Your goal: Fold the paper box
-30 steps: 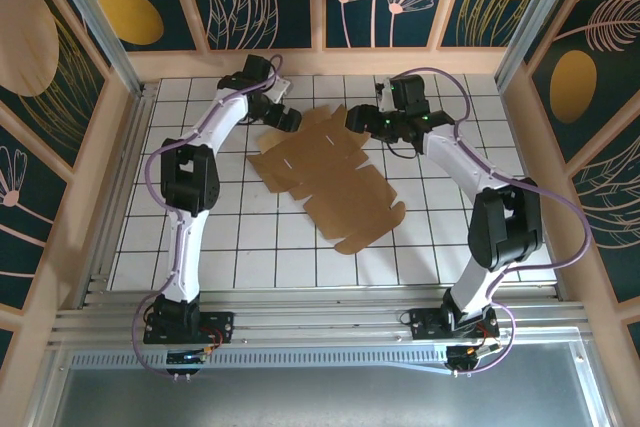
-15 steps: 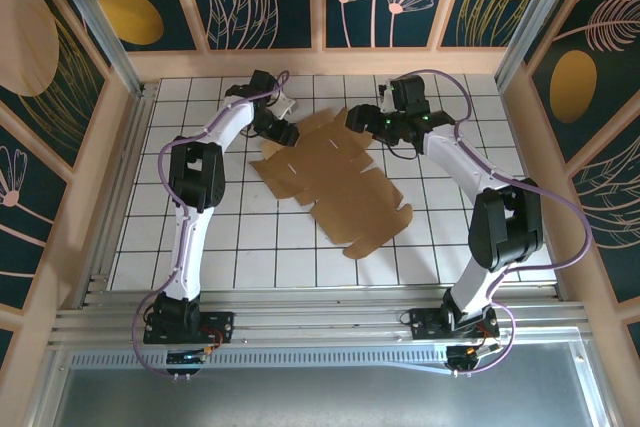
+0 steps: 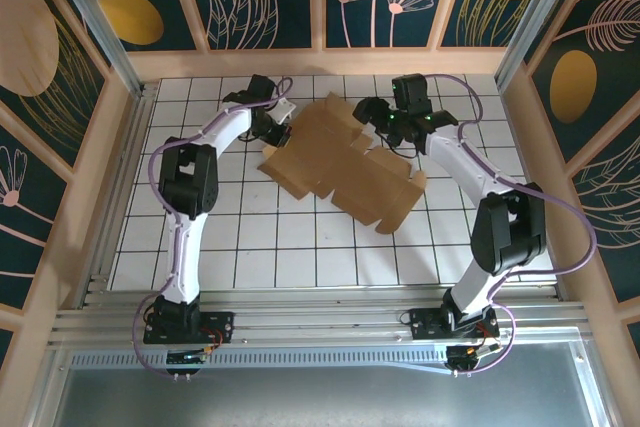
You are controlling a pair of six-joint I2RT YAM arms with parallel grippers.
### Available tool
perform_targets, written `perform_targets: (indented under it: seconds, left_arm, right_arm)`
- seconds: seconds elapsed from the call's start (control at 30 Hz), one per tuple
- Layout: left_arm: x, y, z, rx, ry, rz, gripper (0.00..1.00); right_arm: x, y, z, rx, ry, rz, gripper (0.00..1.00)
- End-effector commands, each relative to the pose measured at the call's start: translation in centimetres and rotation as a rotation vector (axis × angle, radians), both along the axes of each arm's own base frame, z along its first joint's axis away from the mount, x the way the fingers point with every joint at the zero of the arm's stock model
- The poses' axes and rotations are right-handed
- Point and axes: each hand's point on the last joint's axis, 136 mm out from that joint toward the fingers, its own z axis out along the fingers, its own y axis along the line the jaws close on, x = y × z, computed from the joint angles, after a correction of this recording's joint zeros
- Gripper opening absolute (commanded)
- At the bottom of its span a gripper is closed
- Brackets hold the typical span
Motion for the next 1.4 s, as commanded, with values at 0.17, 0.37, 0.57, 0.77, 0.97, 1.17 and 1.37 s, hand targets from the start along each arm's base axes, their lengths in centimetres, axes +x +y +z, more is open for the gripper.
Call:
perform_targets:
  seconds: [0.17,0.37,0.57,0.77,0.97,1.17,1.37]
  left_arm:
    - [0.2,-4.5,14.3,0.223,-0.764,-0.204,0.0]
    - [-0.3,-5.0,15.1,0.389,-0.888,-0.251,0.0]
    - [-0.6,-5.8,15.4,0.397,-0.919,-0.28,0.0]
    - [-0.8,-6.1,15.0,0.419,-0.936,-0.307,0.0]
    - [-1.0,-6.5,14.3,0.421,-0.935,-0.338,0.01]
    - [-0.9,-6.8,14.4,0.417,-0.941,-0.327,0.06]
    - [-2.8,-8.1,16.9,0.19,-0.87,-0.268,0.51]
  right_arm:
    - [1.8,4.0,6.8,0.383,-0.034,-0.172,0.75]
    - [3.1,6.9,5.5,0.443,-0.018,-0.13,0.73]
    - [4.8,7.8,2.7,0.411,-0.018,-0.123,0.52]
    - [5.7,9.1,1.7,0.455,-0.028,-0.082,0.32]
    - [6.2,9.1,1.2,0.478,-0.037,-0.079,0.49]
    - [6.7,9.3,-0.6,0.488,-0.006,-0.086,0.09]
    - [6.5,8.2,-1.9,0.479,-0.02,-0.091,0.0]
